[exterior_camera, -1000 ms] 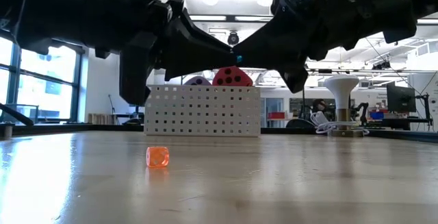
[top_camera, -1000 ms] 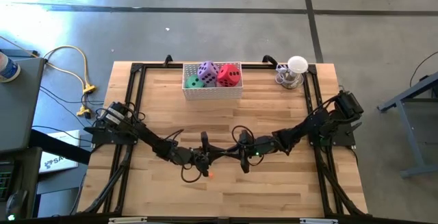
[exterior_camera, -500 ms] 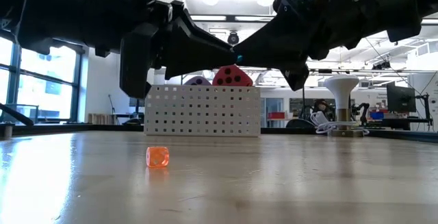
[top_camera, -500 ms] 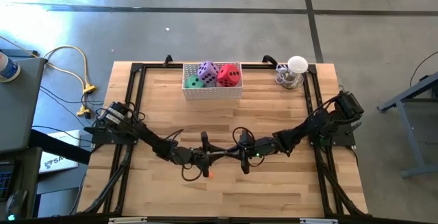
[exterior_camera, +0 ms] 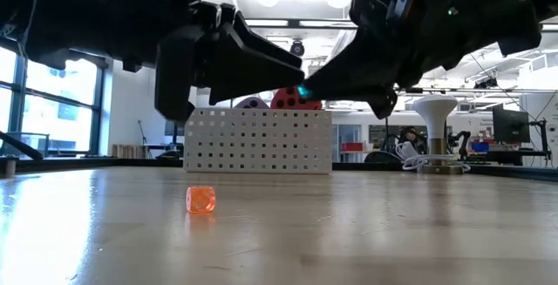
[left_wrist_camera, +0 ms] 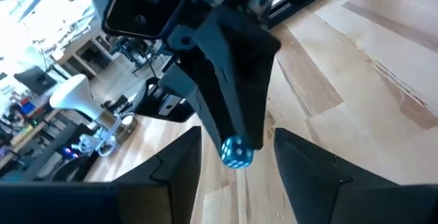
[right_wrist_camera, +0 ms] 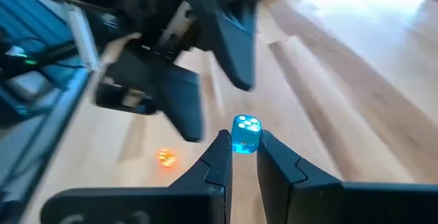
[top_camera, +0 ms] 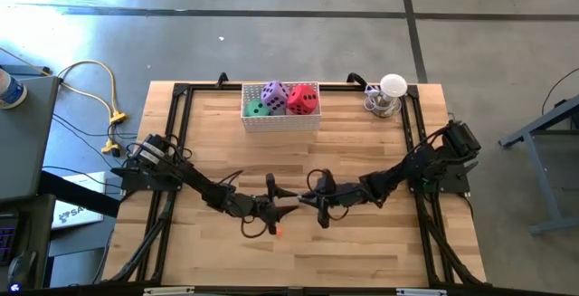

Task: Pick & Place Dice
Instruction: Put the small blue dice into the white basket

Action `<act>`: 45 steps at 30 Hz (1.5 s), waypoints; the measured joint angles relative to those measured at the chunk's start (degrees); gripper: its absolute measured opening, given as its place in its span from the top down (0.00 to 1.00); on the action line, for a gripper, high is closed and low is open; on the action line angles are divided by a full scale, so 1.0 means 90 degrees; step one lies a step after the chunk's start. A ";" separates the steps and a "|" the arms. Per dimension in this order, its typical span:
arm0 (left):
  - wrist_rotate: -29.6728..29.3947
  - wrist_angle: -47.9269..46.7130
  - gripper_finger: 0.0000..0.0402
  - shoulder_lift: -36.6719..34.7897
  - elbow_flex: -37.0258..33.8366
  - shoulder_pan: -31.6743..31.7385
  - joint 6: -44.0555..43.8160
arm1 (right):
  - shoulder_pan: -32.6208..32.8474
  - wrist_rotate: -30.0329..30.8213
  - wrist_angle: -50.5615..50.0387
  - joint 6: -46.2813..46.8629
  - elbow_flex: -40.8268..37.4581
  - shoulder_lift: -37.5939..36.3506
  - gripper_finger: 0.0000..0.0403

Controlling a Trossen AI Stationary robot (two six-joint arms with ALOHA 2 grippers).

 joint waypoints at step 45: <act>-0.0017 -0.0634 0.55 -0.0335 -0.0645 0.0289 -0.1297 | -0.3797 0.0421 -0.6306 -0.0710 0.2378 -0.1261 0.92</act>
